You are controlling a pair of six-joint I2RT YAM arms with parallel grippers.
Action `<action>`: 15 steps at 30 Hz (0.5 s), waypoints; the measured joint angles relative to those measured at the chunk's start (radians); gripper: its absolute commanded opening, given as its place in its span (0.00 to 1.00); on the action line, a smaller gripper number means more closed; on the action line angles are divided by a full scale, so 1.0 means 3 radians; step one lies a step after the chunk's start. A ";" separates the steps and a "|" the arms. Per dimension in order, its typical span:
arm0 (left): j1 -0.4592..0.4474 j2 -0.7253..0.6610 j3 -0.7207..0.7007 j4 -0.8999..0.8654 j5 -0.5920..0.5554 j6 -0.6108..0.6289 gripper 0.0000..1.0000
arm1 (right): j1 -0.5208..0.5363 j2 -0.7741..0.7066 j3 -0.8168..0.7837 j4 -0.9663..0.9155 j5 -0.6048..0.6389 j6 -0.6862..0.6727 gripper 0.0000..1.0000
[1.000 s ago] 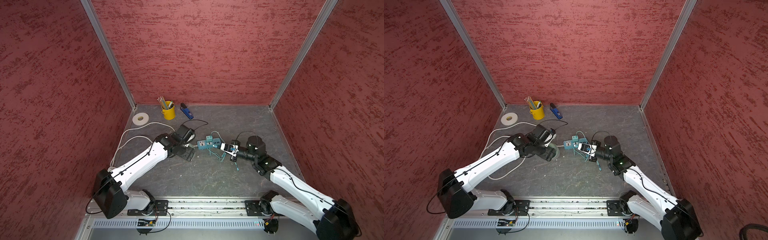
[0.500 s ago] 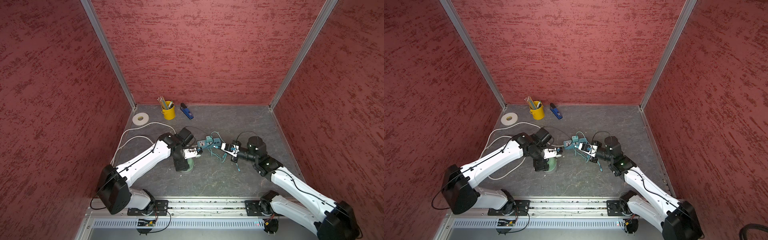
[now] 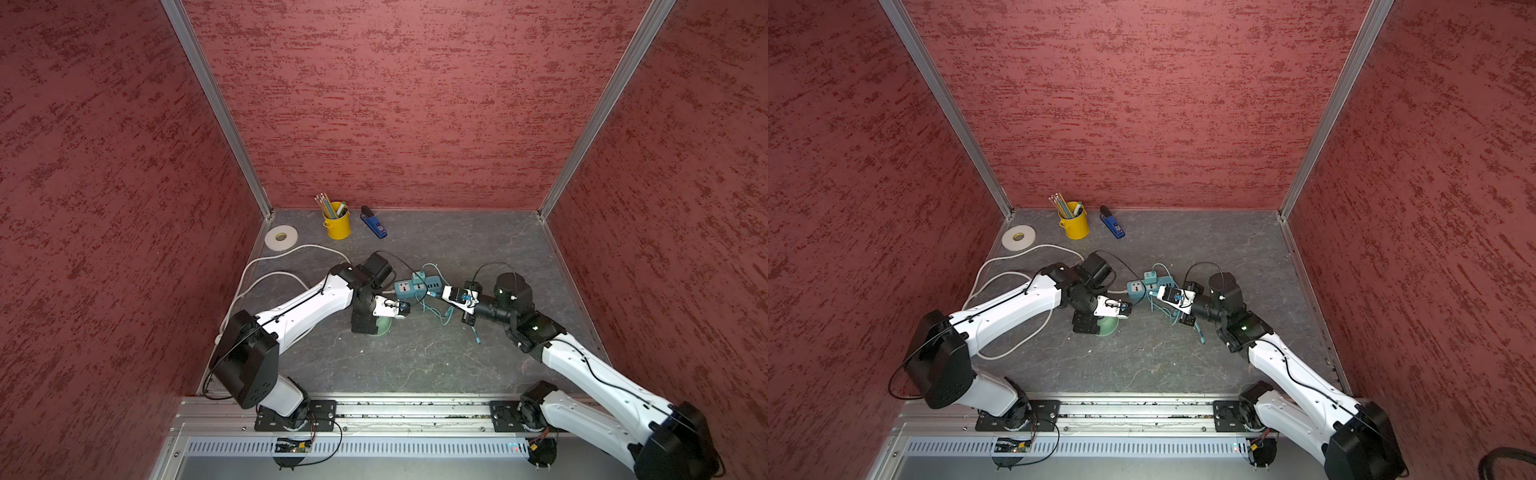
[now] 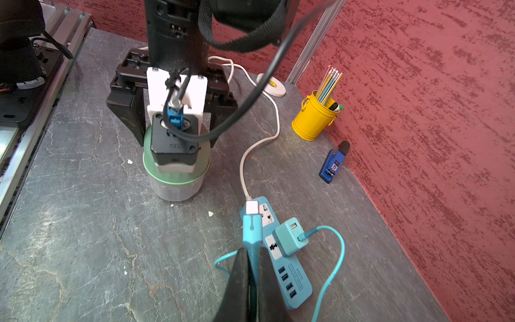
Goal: Charge the cordless meat grinders
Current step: Adjust the cordless meat grinder at the center of the board.
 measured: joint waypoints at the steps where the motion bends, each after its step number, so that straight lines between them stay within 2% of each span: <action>1: 0.0000 0.0036 0.0000 0.0011 0.0019 0.0024 0.17 | 0.0000 0.0000 0.0000 -0.0003 0.0000 0.0000 0.00; 4: 0.0008 0.0045 0.0004 0.0042 0.0070 0.0066 0.34 | 0.0000 0.0000 0.0000 -0.0004 -0.0001 0.0000 0.00; 11: 0.0055 0.0067 0.0006 0.0048 0.0154 0.0084 0.60 | 0.0000 0.0013 0.0000 -0.0017 -0.0001 -0.0003 0.00; 14: 0.0075 0.0089 0.0025 0.0043 0.0187 0.0067 0.99 | 0.0001 0.0013 0.0000 -0.0031 -0.0001 -0.0008 0.00; 15: 0.0085 0.0095 0.0032 0.0038 0.0201 0.0060 1.00 | 0.0001 0.0013 0.0000 -0.0041 -0.0001 -0.0010 0.00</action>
